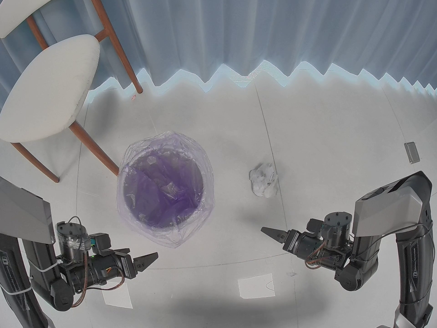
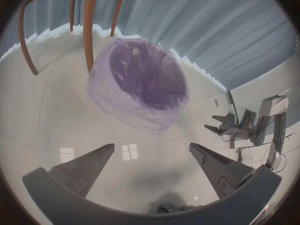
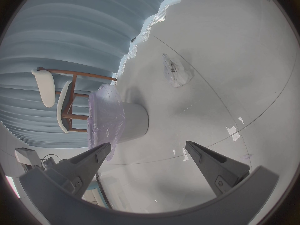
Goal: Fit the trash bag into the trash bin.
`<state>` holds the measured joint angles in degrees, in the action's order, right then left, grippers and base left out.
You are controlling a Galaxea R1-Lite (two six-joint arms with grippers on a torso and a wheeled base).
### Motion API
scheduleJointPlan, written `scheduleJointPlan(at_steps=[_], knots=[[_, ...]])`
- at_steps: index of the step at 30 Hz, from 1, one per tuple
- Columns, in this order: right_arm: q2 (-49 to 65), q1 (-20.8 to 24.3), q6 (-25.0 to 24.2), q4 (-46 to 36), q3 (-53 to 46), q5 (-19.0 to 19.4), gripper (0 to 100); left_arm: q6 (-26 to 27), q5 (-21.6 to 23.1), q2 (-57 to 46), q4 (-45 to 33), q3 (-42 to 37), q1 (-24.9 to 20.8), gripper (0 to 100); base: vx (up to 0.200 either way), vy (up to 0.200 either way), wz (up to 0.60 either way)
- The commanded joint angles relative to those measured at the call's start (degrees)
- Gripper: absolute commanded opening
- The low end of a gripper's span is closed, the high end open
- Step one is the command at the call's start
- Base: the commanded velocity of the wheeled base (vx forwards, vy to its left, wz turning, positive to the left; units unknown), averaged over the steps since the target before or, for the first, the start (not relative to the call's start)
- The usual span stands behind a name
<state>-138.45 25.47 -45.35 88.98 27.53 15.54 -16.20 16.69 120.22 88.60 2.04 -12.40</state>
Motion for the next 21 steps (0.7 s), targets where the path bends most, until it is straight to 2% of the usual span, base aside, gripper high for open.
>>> scheduleJointPlan(at_steps=[1, 14, 18, 21], knots=[[-0.51, 0.02, 0.0, 1.02, 0.33, 0.01, 100, 2.4, -1.66, 11.52, 0.08, 6.4, 0.97, 100, 0.0, 0.0, 0.0], [-1.39, -0.86, 0.0, 1.02, 2.18, -0.16, 100, 1.7, -2.1, 17.41, -0.01, 16.07, 4.05, 100, 0.0, 0.0, 0.0], [-1.39, -0.86, 0.0, 1.02, 2.27, -0.51, 100, 0.64, -1.92, 18.38, -0.01, 17.12, 4.31, 100, 0.0, 0.0, 0.0], [-1.56, -0.86, 0.0, 1.02, 2.27, -0.51, 100, -2.08, -1.57, 18.2, 0.08, 18.53, 4.05, 100, 0.0, 0.0, 0.0]])
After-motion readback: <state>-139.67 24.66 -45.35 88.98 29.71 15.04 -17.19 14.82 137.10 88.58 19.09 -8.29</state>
